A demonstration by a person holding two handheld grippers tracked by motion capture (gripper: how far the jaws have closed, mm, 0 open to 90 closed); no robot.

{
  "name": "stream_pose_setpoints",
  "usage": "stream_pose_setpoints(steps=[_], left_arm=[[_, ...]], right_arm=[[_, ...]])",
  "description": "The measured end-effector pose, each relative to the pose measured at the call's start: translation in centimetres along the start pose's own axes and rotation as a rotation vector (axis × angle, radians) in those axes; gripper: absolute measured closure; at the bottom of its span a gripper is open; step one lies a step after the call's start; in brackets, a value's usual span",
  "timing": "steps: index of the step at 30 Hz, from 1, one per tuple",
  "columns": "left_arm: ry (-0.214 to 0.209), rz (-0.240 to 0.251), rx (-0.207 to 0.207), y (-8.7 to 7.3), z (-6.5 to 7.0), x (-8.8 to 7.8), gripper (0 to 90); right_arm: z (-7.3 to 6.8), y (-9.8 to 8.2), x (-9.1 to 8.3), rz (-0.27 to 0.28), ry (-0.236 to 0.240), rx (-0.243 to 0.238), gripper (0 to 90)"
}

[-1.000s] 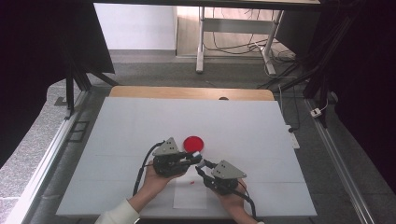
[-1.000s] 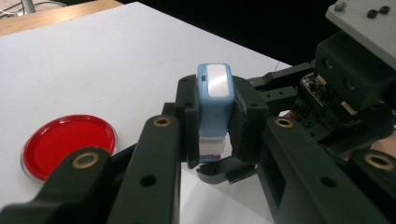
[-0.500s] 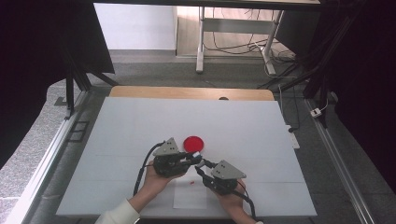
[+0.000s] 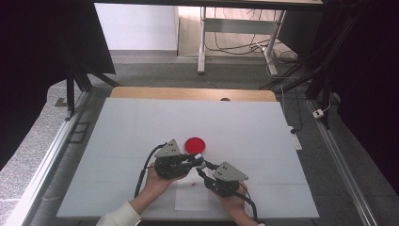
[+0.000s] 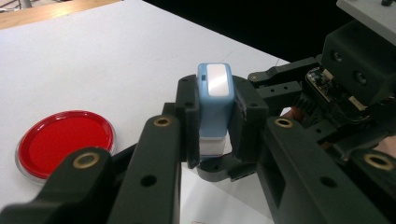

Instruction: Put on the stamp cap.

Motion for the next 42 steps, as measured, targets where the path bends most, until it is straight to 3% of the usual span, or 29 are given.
stream_pose_setpoints(steps=[42], left_arm=[[-0.038, 0.010, -0.017, -0.37, 0.19, 0.05, 75.4]], right_arm=[[-0.22, 0.02, -0.39, 0.003, -0.021, -0.042, 64.3]])
Point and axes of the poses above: each handheld gripper's, and its own axes: x roughly forward along the jaws, y roughly out of its top, z roughly to its right, the point moved 10 cm from there along x, roughly forward along the jaws, and after that the axes turned 8 degrees about x, right-handed, at the moved point
